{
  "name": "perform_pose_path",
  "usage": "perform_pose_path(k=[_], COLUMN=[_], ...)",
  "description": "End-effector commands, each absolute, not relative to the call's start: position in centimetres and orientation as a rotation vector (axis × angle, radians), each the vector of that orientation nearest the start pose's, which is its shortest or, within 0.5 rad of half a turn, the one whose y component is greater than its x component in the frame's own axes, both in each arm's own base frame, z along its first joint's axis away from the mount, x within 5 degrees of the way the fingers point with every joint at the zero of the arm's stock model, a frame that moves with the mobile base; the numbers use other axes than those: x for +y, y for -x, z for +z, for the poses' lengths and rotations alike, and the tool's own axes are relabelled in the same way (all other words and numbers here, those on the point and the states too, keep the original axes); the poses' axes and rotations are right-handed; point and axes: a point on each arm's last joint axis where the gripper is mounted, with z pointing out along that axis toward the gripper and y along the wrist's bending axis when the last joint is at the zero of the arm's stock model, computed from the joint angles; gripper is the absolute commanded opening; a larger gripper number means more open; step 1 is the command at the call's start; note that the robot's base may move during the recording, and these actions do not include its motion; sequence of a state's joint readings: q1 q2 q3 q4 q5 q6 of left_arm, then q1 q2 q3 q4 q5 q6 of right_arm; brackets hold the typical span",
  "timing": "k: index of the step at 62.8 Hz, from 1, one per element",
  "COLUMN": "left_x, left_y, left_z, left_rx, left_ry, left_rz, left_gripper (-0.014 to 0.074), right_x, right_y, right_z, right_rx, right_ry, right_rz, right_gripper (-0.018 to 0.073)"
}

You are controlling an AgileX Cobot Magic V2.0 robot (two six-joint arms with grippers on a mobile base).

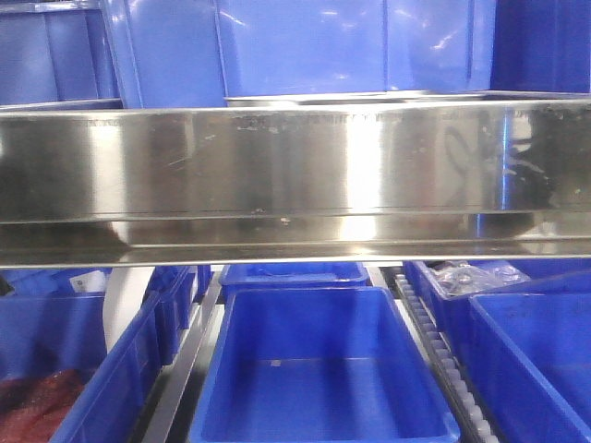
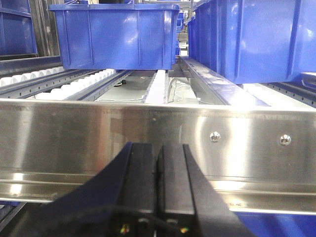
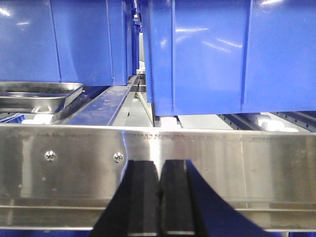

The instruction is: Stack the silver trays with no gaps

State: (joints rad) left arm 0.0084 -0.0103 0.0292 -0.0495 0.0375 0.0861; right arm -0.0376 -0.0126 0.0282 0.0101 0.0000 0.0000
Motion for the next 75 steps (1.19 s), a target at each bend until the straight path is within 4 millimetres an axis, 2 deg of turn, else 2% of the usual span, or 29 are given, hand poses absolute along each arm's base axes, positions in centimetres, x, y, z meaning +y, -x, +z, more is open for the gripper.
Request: perform_pose_path(k=[1,34,51,59,63,70,75], left_x=[0.0,0.1,0.2,0.1,0.0,-0.1,-0.3], left_y=[-5.3,-5.3,-4.8,-4.4,-4.2,-3.6,-3.5], left_z=[21.2,21.3,23.0,25.3,26.6,30.5,33.4], left_rx=[1.407,1.399,1.228,1.218,1.274,1.410,1.498], left_ry=[-0.010,-0.008,0.019,0.009,0.003,-0.023,-0.049], left_rz=[0.023,0.022,0.013,0.014,0.009,0.000,-0.019], left_gripper=[-0.0047,-0.0047,-0.0047,-0.0047,-0.0046,-0.0042,0.0011], right_x=[-0.2,-0.2,-0.2,-0.3,-0.3,-0.2,0.0], right_y=[-5.4,-5.4,-5.3,-5.1,-4.9,-4.0,-3.4], right_z=[21.3,21.5,22.0,22.6,23.6,27.2,30.1], right_rx=[1.393,1.370,1.319,1.276,1.276,1.293,1.323], right_ry=[-0.026,-0.026,-0.025,-0.060,-0.105,-0.112,-0.100], right_rz=[-0.031,-0.032,-0.032,0.002,0.049,0.083,0.093], right_gripper=[0.0057,0.0057,0.0057,0.0057,0.0057,0.0059,0.0068])
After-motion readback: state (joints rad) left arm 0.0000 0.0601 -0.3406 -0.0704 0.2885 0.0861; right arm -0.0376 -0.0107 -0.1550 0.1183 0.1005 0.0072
